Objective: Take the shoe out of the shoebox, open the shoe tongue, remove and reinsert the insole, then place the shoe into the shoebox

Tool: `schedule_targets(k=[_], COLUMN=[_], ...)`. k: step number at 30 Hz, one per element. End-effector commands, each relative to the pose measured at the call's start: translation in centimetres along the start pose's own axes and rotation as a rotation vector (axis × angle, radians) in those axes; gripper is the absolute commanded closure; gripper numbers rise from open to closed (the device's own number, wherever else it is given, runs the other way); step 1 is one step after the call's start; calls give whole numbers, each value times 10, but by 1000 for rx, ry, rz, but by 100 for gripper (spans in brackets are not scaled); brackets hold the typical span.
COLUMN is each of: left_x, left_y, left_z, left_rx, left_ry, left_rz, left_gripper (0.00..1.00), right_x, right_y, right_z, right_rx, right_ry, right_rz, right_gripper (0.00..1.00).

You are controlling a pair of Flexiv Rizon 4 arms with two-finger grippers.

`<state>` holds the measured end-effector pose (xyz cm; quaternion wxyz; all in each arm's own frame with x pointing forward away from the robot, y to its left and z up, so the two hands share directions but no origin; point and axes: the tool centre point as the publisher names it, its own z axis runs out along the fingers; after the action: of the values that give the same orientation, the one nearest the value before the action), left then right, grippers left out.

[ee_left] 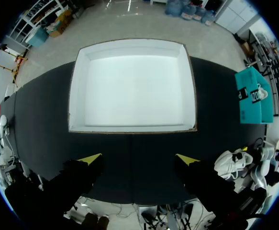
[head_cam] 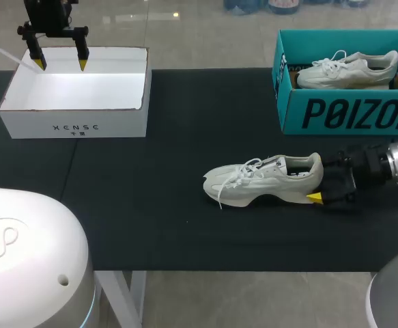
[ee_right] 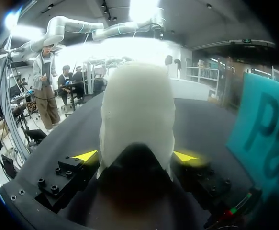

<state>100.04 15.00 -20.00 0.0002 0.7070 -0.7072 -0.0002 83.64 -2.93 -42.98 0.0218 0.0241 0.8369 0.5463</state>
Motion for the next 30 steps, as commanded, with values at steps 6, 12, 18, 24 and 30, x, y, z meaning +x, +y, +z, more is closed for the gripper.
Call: schedule_targets(k=[6,12,18,24,30], left_x=[0,0,0,0,54], left_y=[0,0,0,0,9], left_z=[0,0,0,0,-12], left_rx=[0,0,0,0,46], left_ry=[0,0,0,0,10], left_rz=[0,0,0,0,95], left_gripper=[0,0,0,0,0], right_x=[-2,-1,-1,-1,-1], right_y=[-5,-8,-8,-8,-8], right_z=[7,8,8,8,8], right_rx=[-9,-7,-7,-7,-7], right_ry=[2,-1,-1,-1,-1], right_rz=[13,25,25,25,25], right_gripper=[100,100,100,100,100])
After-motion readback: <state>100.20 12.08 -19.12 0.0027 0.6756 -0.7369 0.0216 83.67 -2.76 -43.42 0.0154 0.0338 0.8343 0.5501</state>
